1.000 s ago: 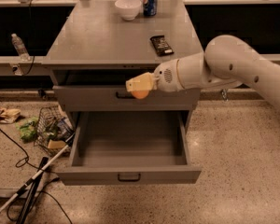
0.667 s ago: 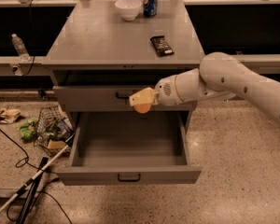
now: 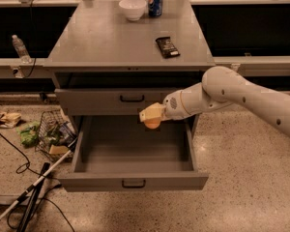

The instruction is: Place orange into middle drawer

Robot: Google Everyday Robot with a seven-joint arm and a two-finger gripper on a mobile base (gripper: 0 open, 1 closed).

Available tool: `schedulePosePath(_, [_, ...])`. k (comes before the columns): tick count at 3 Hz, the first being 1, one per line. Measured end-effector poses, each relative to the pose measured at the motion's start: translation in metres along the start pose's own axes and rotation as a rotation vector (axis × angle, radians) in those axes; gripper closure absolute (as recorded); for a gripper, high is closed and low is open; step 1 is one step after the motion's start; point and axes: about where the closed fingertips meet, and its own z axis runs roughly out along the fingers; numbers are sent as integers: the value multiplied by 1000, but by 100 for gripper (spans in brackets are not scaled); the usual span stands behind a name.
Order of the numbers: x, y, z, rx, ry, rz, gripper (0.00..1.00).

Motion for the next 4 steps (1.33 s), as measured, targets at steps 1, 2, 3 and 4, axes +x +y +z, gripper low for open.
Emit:
schedulePosePath(1, [0,0,1,0,1,1,100])
schedulePosePath(2, [6,-17,18,2,-22,45,100])
schedulePosePath(3, [20,-74,78,8,-84,176,100])
schedulePosePath(4, [38,-117,126,67,-82,256,85])
